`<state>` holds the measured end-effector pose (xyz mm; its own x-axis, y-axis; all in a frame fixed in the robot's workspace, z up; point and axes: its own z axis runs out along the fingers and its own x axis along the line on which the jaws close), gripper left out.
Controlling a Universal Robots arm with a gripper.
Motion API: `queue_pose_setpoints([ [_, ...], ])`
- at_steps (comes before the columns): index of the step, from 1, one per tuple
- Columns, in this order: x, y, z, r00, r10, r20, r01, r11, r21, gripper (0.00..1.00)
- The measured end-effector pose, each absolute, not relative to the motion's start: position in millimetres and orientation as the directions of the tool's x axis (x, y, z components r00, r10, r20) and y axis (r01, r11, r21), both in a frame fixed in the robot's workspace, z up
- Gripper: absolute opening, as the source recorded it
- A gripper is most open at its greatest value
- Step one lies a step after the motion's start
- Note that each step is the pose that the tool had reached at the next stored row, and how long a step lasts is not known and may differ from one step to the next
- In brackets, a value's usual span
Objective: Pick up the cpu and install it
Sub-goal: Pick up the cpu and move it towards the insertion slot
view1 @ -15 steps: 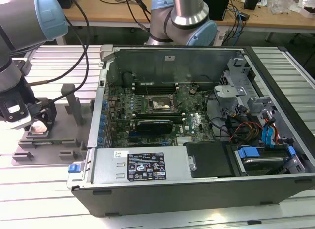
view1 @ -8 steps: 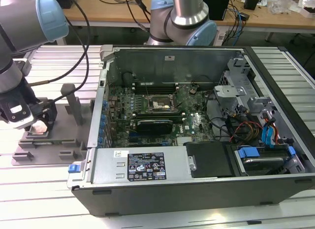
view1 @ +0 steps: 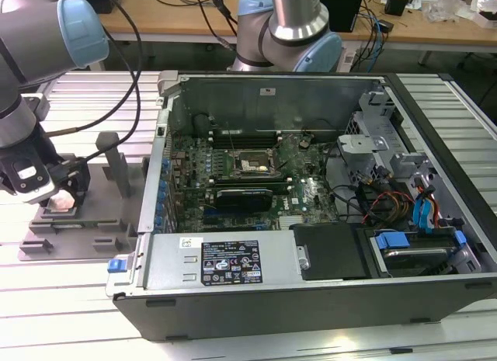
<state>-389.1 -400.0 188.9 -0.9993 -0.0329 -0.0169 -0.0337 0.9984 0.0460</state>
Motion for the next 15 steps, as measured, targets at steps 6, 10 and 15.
queue_pose_setpoints([
  [6,-390.5,-398.1,186.9,-0.999,-0.033,-0.017,-0.034,0.998,0.046,0.66],
  [10,-392.4,-397.8,186.1,-0.999,-0.033,-0.017,-0.034,0.998,0.046,0.66],
  [15,-391.2,-397.7,185.4,-0.999,-0.033,-0.017,-0.034,0.998,0.046,0.66],
])
